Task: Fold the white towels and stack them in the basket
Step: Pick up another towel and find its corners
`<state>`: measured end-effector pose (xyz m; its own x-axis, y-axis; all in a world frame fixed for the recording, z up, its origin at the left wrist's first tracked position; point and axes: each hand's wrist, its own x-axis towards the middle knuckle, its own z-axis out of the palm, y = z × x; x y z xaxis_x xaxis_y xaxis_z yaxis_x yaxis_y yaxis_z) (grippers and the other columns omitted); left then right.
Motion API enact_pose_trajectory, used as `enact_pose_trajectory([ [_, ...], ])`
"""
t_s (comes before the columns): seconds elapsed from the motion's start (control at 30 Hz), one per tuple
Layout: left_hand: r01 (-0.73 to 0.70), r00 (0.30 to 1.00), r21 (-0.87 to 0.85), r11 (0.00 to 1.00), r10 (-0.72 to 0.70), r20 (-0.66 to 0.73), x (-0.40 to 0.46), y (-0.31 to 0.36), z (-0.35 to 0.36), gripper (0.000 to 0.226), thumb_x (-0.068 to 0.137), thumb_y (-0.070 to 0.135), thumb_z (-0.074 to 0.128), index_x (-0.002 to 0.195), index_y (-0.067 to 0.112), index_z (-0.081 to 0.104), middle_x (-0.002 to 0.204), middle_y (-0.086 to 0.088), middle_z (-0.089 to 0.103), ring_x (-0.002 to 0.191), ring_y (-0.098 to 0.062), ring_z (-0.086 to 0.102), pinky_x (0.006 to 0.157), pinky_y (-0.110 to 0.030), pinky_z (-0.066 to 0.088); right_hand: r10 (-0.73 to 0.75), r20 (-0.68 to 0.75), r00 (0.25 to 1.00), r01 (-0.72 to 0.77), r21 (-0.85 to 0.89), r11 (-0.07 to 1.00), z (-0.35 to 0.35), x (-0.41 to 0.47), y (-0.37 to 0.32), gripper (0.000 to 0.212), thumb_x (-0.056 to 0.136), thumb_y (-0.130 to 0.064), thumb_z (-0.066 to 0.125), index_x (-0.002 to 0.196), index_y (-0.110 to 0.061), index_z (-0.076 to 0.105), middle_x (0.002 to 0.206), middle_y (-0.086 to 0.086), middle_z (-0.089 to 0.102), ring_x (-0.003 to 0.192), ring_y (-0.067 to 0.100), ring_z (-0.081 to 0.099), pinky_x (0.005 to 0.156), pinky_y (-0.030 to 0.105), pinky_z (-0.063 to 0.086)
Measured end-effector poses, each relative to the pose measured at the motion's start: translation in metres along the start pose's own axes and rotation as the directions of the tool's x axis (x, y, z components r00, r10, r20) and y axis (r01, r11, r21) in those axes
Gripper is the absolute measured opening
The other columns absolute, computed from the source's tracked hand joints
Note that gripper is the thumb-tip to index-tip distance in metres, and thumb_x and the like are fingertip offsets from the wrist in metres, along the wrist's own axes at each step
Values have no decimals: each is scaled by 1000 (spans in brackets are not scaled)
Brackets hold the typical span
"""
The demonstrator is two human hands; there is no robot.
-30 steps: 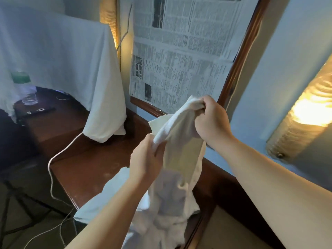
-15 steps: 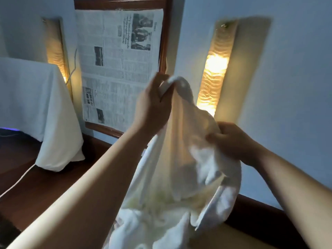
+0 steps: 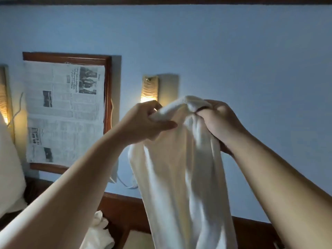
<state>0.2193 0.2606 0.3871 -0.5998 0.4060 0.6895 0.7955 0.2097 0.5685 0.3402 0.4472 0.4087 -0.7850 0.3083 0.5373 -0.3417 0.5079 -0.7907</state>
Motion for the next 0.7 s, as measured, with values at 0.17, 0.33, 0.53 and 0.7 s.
enact_pose_trajectory([
  [0.17, 226, 973, -448, 865, -182, 140, -59, -31, 47, 25, 93, 33, 78, 115, 20, 73, 101, -10, 77, 96, -38, 73, 76, -53, 62, 77, -135, 988, -72, 47, 996, -31, -32, -31, 22, 95, -13, 57, 89, -16, 78, 81, 1, 77, 71, 17, 74, 61, 25, 56],
  [0.33, 172, 980, -748, 641, -186, 66, -70, 0, 66, 23, 105, 28, 61, 122, 18, 74, 111, -12, 77, 109, -30, 72, 92, -44, 57, 136, -130, 982, -166, -264, 950, -33, -67, -3, 12, 87, -28, 72, 95, -19, 72, 90, 2, 78, 86, 24, 75, 79, 37, 58],
  [0.53, 4, 978, -127, 992, 23, 207, -61, 44, 56, 45, 94, 60, 67, 90, 16, 75, 73, 3, 71, 62, -10, 60, 59, -30, 46, 33, -28, 999, -42, -437, 899, -19, -113, 13, 12, 93, -24, 70, 90, -35, 64, 78, -13, 63, 70, 11, 57, 58, 25, 43],
  [0.7, 86, 919, -137, 987, -26, 392, -91, 15, 53, 28, 83, 50, 83, 94, 27, 72, 72, 4, 75, 56, -8, 61, 52, -24, 46, 125, -338, 933, -220, -257, 941, -31, -136, 31, 28, 86, -6, 53, 64, -19, 63, 56, -13, 51, 56, 11, 45, 53, 24, 34],
])
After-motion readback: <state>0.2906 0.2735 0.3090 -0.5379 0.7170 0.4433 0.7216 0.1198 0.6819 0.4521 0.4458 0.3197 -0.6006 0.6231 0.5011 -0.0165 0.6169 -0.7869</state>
